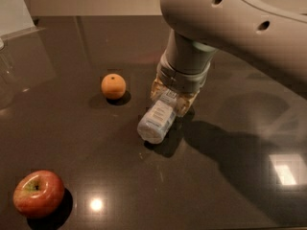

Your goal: Place blue plastic bottle upright

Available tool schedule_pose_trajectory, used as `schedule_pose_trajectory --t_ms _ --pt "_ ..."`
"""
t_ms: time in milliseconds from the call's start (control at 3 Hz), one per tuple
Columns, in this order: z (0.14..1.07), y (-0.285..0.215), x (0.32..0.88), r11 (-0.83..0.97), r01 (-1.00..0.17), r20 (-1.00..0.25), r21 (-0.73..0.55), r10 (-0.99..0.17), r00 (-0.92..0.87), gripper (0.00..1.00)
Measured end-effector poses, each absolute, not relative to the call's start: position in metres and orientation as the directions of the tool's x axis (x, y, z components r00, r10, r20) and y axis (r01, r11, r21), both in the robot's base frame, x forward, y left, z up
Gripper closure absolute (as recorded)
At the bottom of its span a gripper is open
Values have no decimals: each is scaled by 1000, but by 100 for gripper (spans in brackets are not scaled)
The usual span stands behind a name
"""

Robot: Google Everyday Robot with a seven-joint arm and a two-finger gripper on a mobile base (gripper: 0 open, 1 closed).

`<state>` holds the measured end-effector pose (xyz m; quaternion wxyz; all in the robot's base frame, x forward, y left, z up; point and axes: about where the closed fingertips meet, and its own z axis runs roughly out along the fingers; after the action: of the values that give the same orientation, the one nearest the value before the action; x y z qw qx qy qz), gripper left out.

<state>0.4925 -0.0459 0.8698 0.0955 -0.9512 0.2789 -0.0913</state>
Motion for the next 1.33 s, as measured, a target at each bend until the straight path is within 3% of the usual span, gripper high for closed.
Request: schedule_pose_trajectory --t_ms 333,1000,1333 --pt "890 -55 505 -806 -473 182 -356 -556 811 100" --pt "922 -65 521 -757 -267 315 -597 -526 790 100" --pt "941 -65 533 -764 -170 404 -622 -500 766 100"
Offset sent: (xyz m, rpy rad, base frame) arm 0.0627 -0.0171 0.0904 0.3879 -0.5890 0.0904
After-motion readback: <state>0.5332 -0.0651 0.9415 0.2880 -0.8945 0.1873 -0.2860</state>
